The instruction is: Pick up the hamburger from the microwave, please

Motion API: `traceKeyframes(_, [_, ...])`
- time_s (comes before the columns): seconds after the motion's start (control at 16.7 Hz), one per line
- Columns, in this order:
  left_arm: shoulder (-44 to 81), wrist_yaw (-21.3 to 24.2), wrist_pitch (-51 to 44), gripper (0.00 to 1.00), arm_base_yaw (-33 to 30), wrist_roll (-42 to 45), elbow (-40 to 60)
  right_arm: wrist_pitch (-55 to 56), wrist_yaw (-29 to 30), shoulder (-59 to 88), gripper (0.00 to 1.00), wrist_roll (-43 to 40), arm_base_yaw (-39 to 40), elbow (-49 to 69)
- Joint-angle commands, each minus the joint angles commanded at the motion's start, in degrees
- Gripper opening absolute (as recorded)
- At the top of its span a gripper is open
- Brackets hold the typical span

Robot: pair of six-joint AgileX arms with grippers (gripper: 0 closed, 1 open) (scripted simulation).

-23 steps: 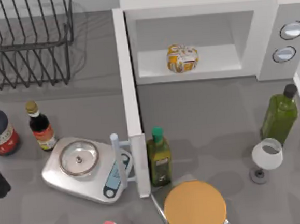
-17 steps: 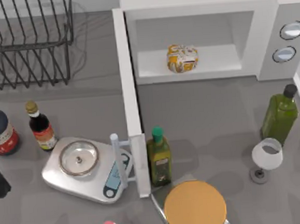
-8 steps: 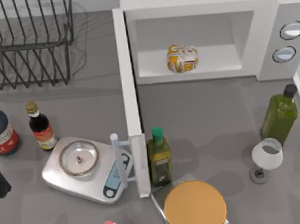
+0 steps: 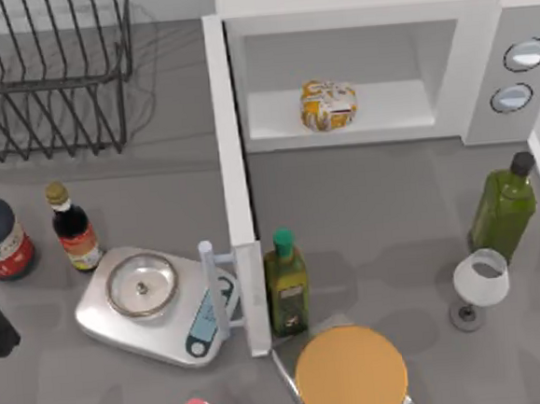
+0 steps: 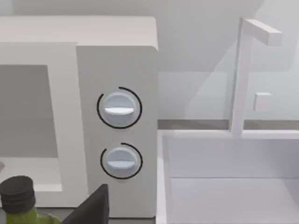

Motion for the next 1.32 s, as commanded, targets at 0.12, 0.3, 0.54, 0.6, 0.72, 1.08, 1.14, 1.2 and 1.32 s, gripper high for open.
traceKeyframes(0.12, [0.0,0.0,0.0,1.0,0.0,0.0,0.0,0.21,0.18,0.55,1.0,0.14,0.29,0.34])
traceKeyframes(0.3, [0.0,0.0,0.0,1.0,0.0,0.0,0.0,2.23,1.82,5.73,1.0,1.41,2.84,3.55])
traceKeyframes(0.54, [0.0,0.0,0.0,1.0,0.0,0.0,0.0,7.92,6.13,20.89,1.0,4.48,9.16,12.28])
traceKeyframes(0.6, [0.0,0.0,0.0,1.0,0.0,0.0,0.0,9.77,7.49,26.01,1.0,5.38,11.07,15.1])
traceKeyframes(0.72, [0.0,0.0,0.0,1.0,0.0,0.0,0.0,13.79,10.43,37.42,1.0,7.19,15.03,21.25])
traceKeyframes(1.08, [0.0,0.0,0.0,1.0,0.0,0.0,0.0,26.73,19.93,77.59,1.0,11.92,26.37,41.5])
traceKeyframes(1.14, [0.0,0.0,0.0,1.0,0.0,0.0,0.0,28.86,21.48,84.6,1.0,12.52,27.93,44.83])
traceKeyframes(1.2, [0.0,0.0,0.0,1.0,0.0,0.0,0.0,30.97,23.0,91.53,1.0,13.05,29.37,48.09])
traceKeyframes(1.32, [0.0,0.0,0.0,1.0,0.0,0.0,0.0,35.06,25.89,104.94,1.0,13.91,31.82,54.31])
